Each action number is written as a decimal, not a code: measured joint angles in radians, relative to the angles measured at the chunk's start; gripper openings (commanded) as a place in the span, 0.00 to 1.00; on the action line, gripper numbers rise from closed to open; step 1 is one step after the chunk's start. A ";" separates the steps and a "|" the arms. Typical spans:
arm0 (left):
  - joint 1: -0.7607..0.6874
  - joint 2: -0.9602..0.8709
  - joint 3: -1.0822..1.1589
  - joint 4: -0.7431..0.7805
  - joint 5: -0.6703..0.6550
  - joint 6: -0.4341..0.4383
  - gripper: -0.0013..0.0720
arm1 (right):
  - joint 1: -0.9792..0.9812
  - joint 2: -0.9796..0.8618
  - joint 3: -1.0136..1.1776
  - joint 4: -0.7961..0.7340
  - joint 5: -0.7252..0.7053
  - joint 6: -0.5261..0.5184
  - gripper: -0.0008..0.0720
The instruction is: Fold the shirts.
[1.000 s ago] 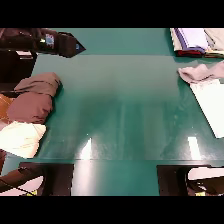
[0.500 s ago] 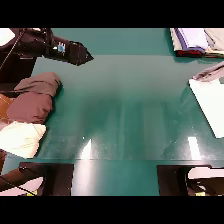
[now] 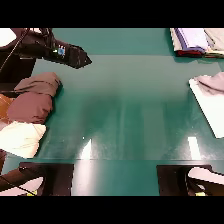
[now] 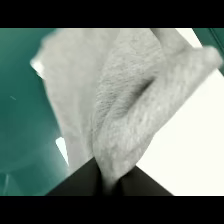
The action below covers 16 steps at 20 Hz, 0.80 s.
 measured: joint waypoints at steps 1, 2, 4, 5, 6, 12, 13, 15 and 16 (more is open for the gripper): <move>0.000 0.000 0.000 0.001 0.000 0.003 0.05 | -0.021 0.016 -0.046 -0.036 0.014 0.000 0.69; 0.000 0.000 0.000 0.002 0.000 0.005 0.05 | -0.040 0.026 -0.087 -0.063 0.026 0.000 0.78; 0.000 0.000 0.000 0.003 -0.001 0.008 0.05 | -0.077 0.040 -0.151 -0.097 0.050 0.000 0.78; 0.000 0.000 0.000 0.003 -0.001 0.010 0.05 | -0.090 0.043 -0.172 -0.105 0.063 0.000 0.77; 0.000 0.000 0.000 0.003 -0.001 0.011 0.05 | -0.095 0.047 -0.183 -0.103 0.074 0.000 0.77; 0.000 0.000 0.000 0.003 0.010 0.013 0.05 | 0.060 0.109 -0.178 0.105 0.062 -0.001 0.77; 0.000 0.000 0.000 0.004 0.012 0.013 0.05 | 0.116 0.124 -0.177 0.138 0.050 -0.002 0.77; 0.000 0.000 0.000 0.003 0.016 0.013 0.05 | 0.247 0.151 -0.176 0.173 0.026 -0.002 0.70; 0.000 0.000 0.000 0.003 0.020 0.013 0.05 | 0.319 0.162 -0.175 0.186 0.013 -0.002 0.51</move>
